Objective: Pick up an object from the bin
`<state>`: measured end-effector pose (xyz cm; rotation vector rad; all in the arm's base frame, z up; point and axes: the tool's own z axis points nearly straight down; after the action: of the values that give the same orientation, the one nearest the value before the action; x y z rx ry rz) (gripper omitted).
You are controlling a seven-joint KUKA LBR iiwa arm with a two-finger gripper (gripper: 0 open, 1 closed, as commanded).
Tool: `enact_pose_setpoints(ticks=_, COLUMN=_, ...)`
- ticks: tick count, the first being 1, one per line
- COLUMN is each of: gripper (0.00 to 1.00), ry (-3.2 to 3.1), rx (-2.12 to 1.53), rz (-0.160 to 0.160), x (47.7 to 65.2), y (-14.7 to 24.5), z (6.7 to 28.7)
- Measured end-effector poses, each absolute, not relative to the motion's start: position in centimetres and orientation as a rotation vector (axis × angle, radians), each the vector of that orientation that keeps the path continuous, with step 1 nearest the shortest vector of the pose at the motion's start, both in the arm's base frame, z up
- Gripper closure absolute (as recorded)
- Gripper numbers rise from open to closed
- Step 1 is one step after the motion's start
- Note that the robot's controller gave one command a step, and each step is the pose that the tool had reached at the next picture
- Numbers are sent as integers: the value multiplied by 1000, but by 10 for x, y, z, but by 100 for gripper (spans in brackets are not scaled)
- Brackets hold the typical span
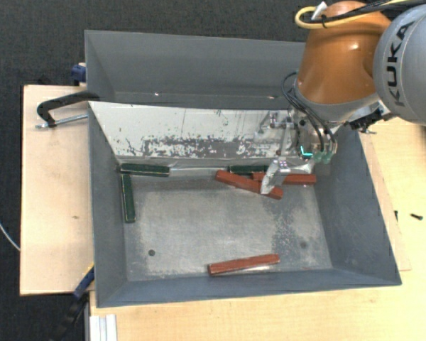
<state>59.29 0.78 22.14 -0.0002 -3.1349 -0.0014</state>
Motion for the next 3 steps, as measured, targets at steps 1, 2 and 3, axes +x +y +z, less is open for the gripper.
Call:
enact_pose_setpoints(ticks=1, gripper=0, ry=-3144, rx=0, rz=-2, x=594, y=8, z=226)
enact_pose_setpoints(ticks=2, gripper=0, ry=-3149, rx=-11, rz=-2, x=596, y=0, z=169)
enact_pose_setpoints(ticks=3, gripper=100, ry=-3127, rx=245, rz=-2, x=597, y=-13, z=78)
